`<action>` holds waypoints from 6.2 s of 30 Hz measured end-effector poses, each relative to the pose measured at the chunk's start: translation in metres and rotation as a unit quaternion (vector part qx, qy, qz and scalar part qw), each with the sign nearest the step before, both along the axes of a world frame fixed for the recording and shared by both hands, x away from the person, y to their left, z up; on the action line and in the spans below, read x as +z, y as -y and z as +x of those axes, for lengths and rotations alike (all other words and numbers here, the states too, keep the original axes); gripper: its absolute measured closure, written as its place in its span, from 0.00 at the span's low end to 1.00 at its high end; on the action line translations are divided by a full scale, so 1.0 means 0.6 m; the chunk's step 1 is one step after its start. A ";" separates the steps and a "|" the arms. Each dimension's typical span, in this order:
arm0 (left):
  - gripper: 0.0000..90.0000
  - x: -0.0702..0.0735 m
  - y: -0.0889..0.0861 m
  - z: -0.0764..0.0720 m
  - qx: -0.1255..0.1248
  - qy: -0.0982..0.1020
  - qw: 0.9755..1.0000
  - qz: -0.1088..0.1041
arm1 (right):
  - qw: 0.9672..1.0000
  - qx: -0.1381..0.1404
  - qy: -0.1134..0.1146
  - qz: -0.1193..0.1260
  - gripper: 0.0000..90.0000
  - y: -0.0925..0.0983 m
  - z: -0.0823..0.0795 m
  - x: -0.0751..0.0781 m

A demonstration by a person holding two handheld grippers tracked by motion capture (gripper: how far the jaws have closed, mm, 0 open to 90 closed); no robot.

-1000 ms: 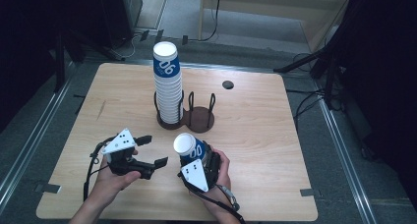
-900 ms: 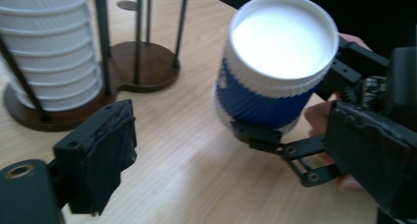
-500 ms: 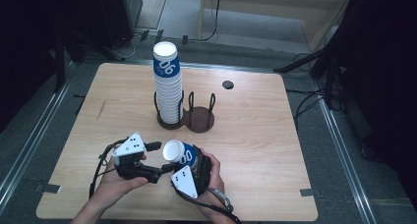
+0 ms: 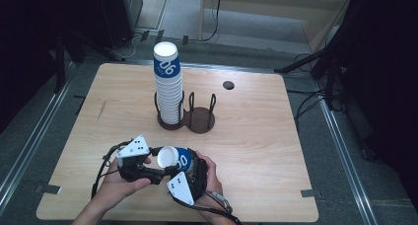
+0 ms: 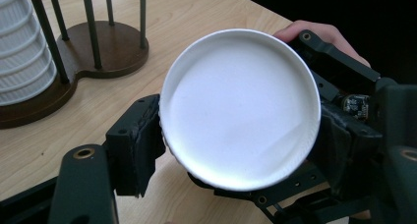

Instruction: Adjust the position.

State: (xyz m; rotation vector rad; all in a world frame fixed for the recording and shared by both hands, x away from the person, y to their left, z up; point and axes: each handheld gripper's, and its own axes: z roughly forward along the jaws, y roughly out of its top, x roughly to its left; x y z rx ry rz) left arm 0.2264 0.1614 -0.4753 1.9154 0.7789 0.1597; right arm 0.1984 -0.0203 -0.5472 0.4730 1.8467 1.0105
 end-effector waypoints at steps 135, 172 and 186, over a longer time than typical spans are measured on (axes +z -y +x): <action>0.33 -0.048 -0.049 0.013 0.194 0.179 0.947 -0.185 | 0.609 -0.099 -0.429 0.659 0.01 -0.001 0.074 0.114; 0.33 -0.054 -0.030 0.008 0.177 0.184 0.948 -0.189 | 0.468 -0.096 -0.500 0.722 0.04 -0.004 0.113 0.093; 0.33 -0.054 -0.026 0.006 0.164 0.184 0.950 -0.190 | 0.433 -0.083 -0.515 0.735 0.06 -0.003 0.131 0.079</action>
